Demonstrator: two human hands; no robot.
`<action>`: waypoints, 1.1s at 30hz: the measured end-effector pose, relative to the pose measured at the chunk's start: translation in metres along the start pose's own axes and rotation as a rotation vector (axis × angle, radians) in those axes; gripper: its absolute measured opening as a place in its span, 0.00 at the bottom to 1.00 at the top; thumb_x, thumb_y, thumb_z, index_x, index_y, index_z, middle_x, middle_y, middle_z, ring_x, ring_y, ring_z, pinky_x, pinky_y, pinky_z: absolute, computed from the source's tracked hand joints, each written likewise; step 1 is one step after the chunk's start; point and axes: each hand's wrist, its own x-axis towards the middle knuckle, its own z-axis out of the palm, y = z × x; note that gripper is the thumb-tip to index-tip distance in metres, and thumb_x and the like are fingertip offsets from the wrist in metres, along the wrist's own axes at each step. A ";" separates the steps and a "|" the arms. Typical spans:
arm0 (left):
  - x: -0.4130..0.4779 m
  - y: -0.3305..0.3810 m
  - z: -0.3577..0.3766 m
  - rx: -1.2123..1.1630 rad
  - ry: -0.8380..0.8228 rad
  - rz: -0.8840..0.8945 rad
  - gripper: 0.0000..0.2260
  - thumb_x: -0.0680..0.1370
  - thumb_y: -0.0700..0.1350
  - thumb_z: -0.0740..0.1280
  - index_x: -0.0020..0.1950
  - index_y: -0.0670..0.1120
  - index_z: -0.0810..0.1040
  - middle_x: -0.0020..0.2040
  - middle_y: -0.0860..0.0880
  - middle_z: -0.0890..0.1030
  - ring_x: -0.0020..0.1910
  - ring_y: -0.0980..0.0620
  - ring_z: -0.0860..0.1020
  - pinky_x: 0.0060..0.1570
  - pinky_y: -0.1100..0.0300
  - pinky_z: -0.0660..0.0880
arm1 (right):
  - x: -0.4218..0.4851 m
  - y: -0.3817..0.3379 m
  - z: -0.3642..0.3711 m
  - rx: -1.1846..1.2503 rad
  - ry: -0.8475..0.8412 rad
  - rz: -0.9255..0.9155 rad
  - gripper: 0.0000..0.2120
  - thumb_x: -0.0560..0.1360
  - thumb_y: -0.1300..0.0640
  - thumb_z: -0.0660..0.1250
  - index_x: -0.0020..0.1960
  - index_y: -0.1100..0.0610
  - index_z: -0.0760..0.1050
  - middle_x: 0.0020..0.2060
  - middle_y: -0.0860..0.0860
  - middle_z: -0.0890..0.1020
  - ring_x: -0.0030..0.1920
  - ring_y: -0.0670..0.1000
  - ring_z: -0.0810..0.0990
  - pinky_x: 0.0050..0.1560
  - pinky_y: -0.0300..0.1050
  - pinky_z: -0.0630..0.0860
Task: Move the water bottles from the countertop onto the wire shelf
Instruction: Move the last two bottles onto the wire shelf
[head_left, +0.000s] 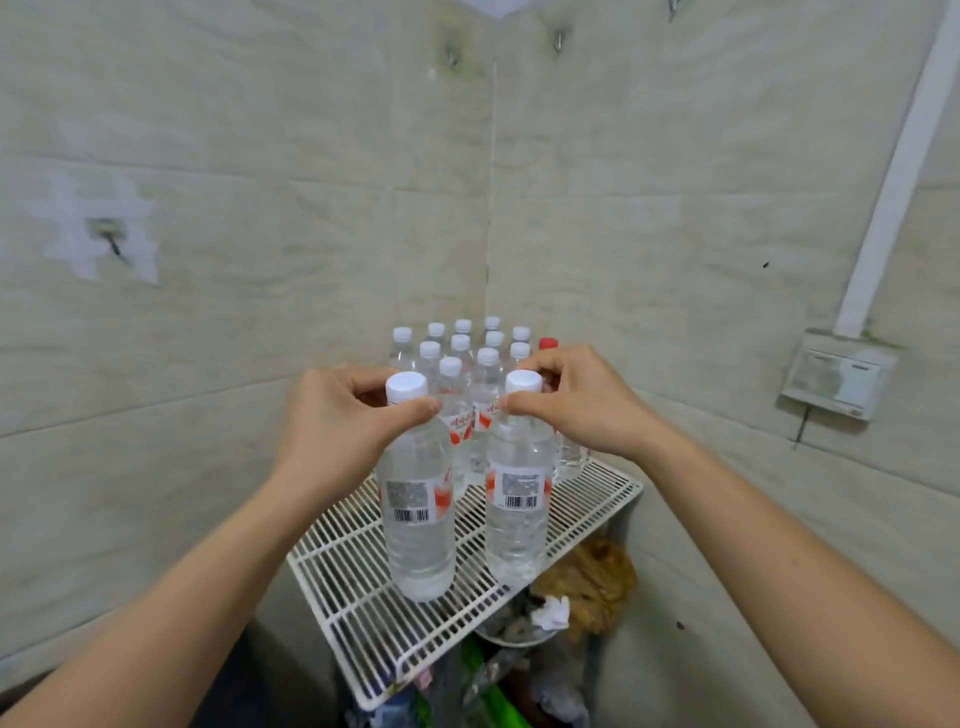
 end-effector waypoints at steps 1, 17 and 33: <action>0.006 -0.004 0.009 0.001 -0.008 -0.009 0.07 0.61 0.52 0.77 0.35 0.63 0.84 0.36 0.59 0.85 0.38 0.58 0.84 0.40 0.53 0.83 | 0.008 0.011 -0.002 0.004 -0.003 0.007 0.12 0.67 0.53 0.75 0.39 0.62 0.80 0.30 0.49 0.71 0.31 0.47 0.67 0.36 0.45 0.65; 0.075 -0.052 0.124 0.229 -0.072 -0.215 0.07 0.70 0.44 0.75 0.47 0.51 0.85 0.40 0.56 0.86 0.40 0.58 0.82 0.40 0.64 0.76 | 0.110 0.125 -0.009 -0.305 -0.289 -0.171 0.19 0.68 0.45 0.71 0.28 0.54 0.66 0.27 0.49 0.67 0.31 0.47 0.66 0.37 0.45 0.54; 0.096 -0.069 0.141 0.497 -0.041 -0.236 0.21 0.75 0.45 0.69 0.68 0.48 0.73 0.53 0.50 0.82 0.53 0.53 0.79 0.57 0.53 0.75 | 0.150 0.140 0.026 -0.452 -0.017 -0.121 0.20 0.66 0.43 0.71 0.29 0.53 0.65 0.26 0.48 0.70 0.29 0.49 0.65 0.53 0.57 0.60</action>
